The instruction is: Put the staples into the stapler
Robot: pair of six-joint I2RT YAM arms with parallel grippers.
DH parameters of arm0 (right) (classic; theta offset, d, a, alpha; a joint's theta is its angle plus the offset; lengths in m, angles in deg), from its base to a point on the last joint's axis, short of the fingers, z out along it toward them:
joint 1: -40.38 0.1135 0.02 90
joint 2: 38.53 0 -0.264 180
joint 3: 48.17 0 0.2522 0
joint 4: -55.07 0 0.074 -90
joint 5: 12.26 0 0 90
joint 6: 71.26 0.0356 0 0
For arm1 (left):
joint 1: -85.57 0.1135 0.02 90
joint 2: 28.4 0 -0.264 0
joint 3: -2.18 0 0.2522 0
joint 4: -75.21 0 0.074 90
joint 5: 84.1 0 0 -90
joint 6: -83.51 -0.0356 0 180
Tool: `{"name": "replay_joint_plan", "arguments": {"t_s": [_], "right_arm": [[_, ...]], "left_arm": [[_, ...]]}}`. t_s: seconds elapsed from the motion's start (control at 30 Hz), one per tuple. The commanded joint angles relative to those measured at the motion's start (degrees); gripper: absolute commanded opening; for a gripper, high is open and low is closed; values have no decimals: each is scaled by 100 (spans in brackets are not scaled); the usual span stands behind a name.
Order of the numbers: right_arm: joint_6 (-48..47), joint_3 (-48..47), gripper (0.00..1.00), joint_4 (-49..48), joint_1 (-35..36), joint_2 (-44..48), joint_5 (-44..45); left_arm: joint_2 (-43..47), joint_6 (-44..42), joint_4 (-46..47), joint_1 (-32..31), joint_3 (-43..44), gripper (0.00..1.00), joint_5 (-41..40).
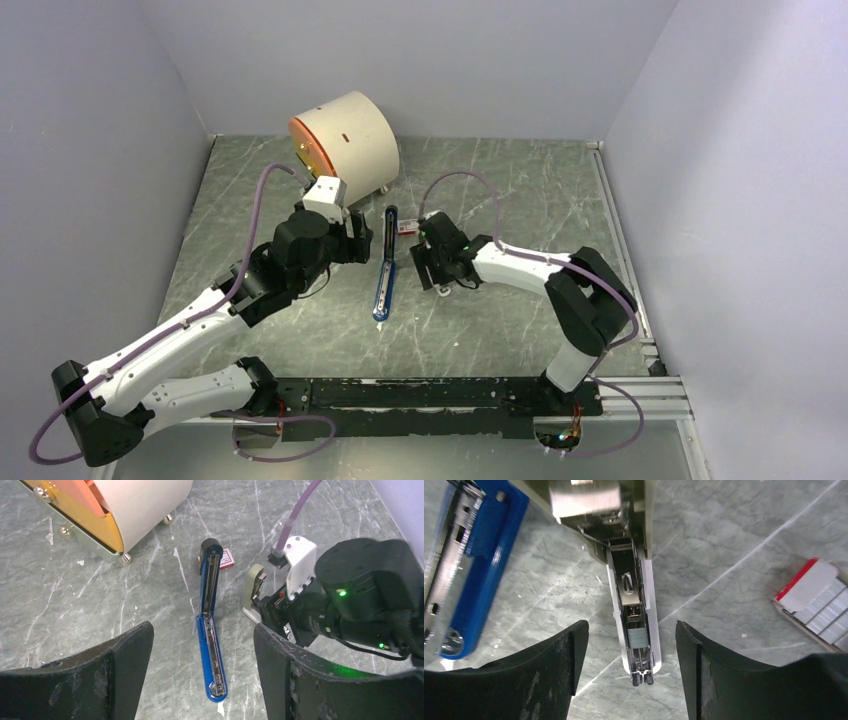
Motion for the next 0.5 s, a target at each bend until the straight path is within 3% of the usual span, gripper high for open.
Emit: {"name": "replay_joint_plan", "arguments": {"t_s": [0.0,0.3,0.47], "right_arm": [[8,-109,66,99,107,-253,131],[415,-205,45,71,221,-620,727],[1277,-240,35,-11,331,-727,1147]], "left_arm": [[57,-23,94,9,9,78,-141],[28,-31,103,3,18,78,-122],[32,-21,106,2,11,78,-138]]}}
